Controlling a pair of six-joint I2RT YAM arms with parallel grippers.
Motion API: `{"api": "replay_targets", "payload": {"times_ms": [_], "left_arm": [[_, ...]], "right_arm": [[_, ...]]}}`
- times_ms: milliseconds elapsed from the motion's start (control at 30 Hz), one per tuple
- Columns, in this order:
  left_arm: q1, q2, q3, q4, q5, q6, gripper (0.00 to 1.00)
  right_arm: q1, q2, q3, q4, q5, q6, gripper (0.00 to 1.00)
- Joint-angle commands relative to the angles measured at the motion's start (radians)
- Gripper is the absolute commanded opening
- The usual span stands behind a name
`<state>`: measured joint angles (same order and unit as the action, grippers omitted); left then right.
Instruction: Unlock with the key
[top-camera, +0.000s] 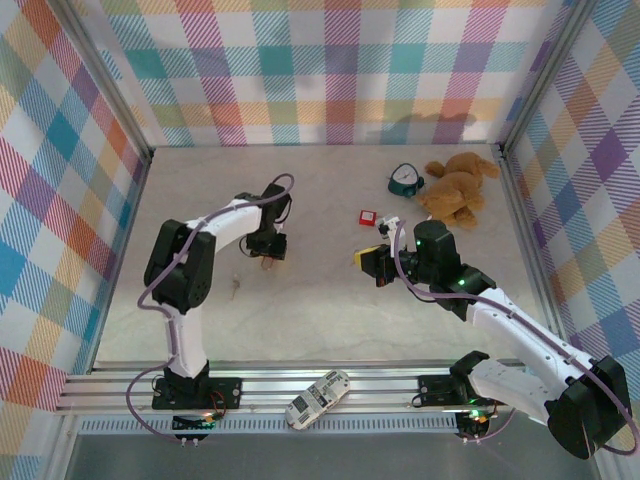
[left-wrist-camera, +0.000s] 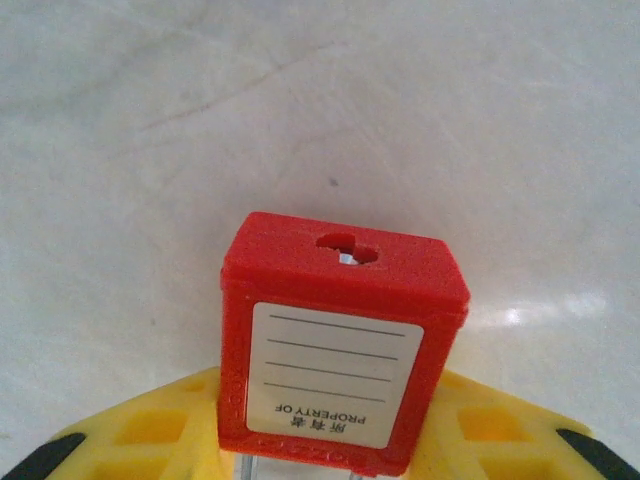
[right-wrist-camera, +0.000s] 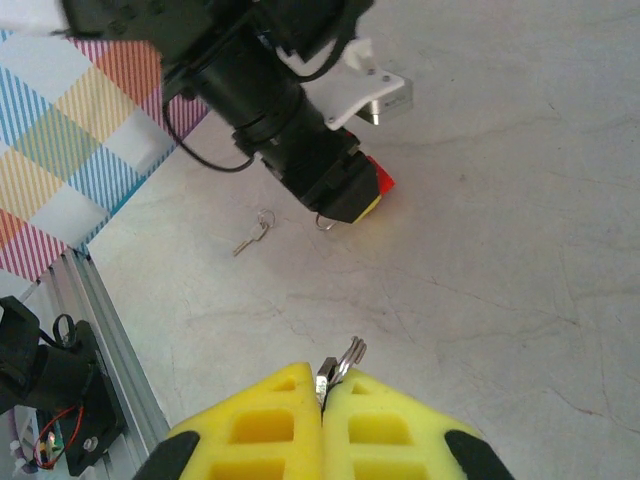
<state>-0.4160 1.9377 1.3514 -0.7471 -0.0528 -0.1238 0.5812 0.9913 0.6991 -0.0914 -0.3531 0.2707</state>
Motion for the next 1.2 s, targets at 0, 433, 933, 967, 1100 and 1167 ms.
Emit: {"api": "replay_targets", "payload": {"times_ms": [0, 433, 933, 967, 1100, 1167], "left_arm": [[-0.026, -0.155, -0.114, 0.207, 0.021, -0.066, 0.37], [-0.291, -0.630, -0.641, 0.898, -0.165, 0.008, 0.33], [-0.645, -0.725, -0.721, 0.973, -0.355, 0.265, 0.29], [-0.658, -0.716, -0.713, 0.968, -0.363, 0.273, 0.29], [-0.675, -0.696, -0.697, 0.981, -0.361, 0.276, 0.29], [-0.681, -0.688, -0.691, 0.986, -0.361, 0.274, 0.28]], "right_arm": [[-0.001, -0.001, 0.013, 0.037, 0.016, 0.026, 0.05], [0.000, -0.010, 0.046, 0.070, 0.080, 0.097, 0.05], [0.066, -0.014, 0.039, 0.076, 0.126, 0.142, 0.05], [0.066, -0.021, 0.038, 0.078, 0.121, 0.143, 0.05], [0.073, -0.019, 0.038, 0.080, 0.089, 0.143, 0.05], [0.079, -0.019, 0.037, 0.082, 0.083, 0.140, 0.05]]}}
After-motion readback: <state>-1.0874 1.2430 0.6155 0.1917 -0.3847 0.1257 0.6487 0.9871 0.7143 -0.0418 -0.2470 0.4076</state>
